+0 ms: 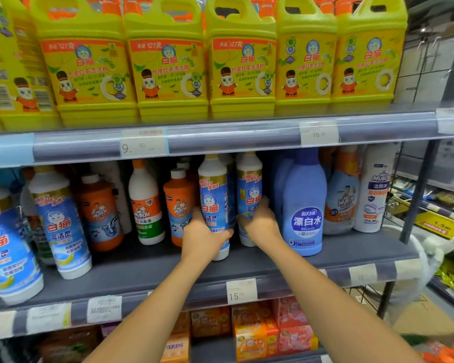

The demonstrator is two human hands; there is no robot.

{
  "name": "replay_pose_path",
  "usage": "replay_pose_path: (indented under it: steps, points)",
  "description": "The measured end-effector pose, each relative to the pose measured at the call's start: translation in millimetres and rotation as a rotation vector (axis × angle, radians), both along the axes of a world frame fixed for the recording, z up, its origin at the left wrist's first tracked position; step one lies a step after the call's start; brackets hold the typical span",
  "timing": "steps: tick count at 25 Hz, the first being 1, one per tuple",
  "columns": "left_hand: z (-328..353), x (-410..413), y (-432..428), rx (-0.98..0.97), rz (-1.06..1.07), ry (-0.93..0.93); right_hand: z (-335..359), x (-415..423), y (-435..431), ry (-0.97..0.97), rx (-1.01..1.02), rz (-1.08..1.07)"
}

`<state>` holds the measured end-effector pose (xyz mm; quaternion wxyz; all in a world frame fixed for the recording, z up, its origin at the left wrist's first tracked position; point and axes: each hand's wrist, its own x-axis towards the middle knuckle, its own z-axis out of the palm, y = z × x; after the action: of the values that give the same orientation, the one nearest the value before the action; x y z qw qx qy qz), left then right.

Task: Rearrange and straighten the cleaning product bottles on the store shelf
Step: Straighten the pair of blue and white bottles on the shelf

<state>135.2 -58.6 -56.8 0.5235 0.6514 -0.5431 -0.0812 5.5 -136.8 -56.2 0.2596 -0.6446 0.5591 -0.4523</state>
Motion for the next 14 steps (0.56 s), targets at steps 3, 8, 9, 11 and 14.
replay_pose_path:
  steps: [3, 8, 9, 11, 14]
  points:
    - [-1, -4, -7, -0.034, 0.004, -0.003, -8, -2, 4, -0.051, -0.085, 0.039]
    - [-2, -9, -15, -0.059, 0.006, -0.034, -24, -9, 9, -0.077, -0.15, 0.047]
    - [-3, -9, -16, -0.051, -0.004, -0.031, -25, -9, 8, -0.034, -0.127, 0.039]
    - [-5, -6, -18, -0.019, -0.033, -0.03, -27, -11, 7, 0.072, -0.086, 0.015]
    - [-14, -3, -19, 0.044, -0.089, -0.007, -27, -10, 5, 0.084, -0.086, 0.023]
